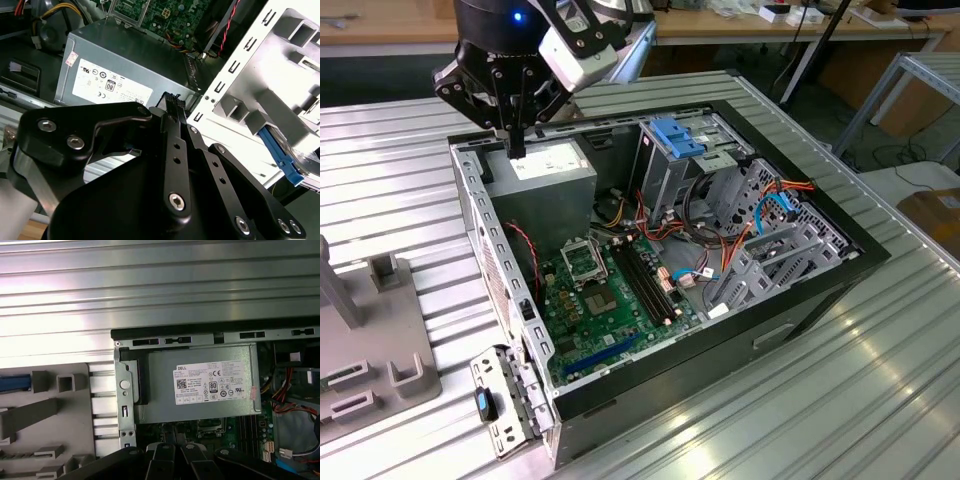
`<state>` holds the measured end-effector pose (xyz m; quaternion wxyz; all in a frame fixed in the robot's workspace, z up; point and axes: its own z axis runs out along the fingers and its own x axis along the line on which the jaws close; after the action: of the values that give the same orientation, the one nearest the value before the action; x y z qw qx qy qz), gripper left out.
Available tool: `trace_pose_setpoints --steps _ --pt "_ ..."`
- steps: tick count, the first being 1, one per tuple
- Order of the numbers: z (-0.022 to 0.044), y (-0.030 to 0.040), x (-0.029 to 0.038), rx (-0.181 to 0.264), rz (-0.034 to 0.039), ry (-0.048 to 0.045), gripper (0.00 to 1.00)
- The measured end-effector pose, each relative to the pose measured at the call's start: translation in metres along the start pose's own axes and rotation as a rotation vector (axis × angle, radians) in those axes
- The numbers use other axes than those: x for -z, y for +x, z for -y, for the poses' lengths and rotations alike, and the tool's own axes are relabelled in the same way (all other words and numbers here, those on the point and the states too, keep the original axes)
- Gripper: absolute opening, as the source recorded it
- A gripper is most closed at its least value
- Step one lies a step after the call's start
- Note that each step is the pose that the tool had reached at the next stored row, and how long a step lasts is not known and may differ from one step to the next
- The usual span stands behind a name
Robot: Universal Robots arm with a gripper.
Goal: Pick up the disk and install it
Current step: 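Reach for the disk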
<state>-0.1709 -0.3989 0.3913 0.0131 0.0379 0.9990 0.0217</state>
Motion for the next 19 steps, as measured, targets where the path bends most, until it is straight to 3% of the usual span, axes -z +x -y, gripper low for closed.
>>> trace_pose_setpoints --steps 6,14,19 --pt "0.0002 0.0021 0.0001 0.000 0.0000 0.0000 0.11" --pt "0.0013 0.0174 0.0003 0.000 0.0000 0.0000 0.11" --pt "0.0014 0.0190 0.0004 0.000 0.0000 0.0000 0.11"
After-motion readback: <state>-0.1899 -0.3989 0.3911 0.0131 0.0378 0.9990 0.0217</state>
